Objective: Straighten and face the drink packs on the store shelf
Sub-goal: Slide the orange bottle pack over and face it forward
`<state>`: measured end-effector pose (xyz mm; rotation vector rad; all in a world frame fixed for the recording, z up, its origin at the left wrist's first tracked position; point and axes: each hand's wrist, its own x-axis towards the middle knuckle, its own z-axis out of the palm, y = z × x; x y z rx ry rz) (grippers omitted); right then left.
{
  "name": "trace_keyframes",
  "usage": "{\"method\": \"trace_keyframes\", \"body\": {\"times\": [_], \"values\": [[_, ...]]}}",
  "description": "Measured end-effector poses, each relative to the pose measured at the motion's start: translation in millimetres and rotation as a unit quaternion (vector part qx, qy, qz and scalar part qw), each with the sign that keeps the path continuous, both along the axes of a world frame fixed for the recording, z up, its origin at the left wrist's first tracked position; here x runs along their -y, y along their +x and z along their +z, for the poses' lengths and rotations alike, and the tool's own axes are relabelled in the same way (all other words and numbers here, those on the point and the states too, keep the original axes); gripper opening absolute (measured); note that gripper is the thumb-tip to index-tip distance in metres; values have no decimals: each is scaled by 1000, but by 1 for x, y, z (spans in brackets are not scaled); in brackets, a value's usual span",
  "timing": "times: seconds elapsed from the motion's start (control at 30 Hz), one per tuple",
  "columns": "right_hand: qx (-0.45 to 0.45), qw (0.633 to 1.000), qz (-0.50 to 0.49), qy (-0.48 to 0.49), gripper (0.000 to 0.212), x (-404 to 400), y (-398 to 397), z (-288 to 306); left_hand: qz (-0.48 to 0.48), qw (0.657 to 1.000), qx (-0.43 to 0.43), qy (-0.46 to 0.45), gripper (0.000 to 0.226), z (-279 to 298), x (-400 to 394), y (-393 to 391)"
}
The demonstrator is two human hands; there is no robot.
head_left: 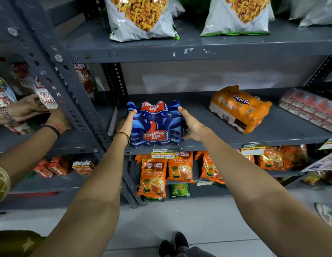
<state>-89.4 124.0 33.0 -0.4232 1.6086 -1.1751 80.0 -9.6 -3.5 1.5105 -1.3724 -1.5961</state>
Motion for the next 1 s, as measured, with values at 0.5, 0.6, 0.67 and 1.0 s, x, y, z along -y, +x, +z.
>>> {"method": "trace_keyframes", "body": {"times": [0.5, 0.6, 0.67, 1.0], "values": [[-202, 918, -339, 37, 75, -42, -131, 1, -57, 882, 238, -402, 60, 62, -16, -137], [-221, 897, -377, 73, 73, -59, -185, -2, -148, 900, 199, -359, 64, 66, -32, -202], [-207, 903, -366, 91, 70, -70, -218, 1, -214, 910, 187, -303, 65, 66, -41, -247], [48, 980, -187, 49, 58, -107, -335, -14, -320, 909, 241, -111, 66, 42, -47, -402]]}}
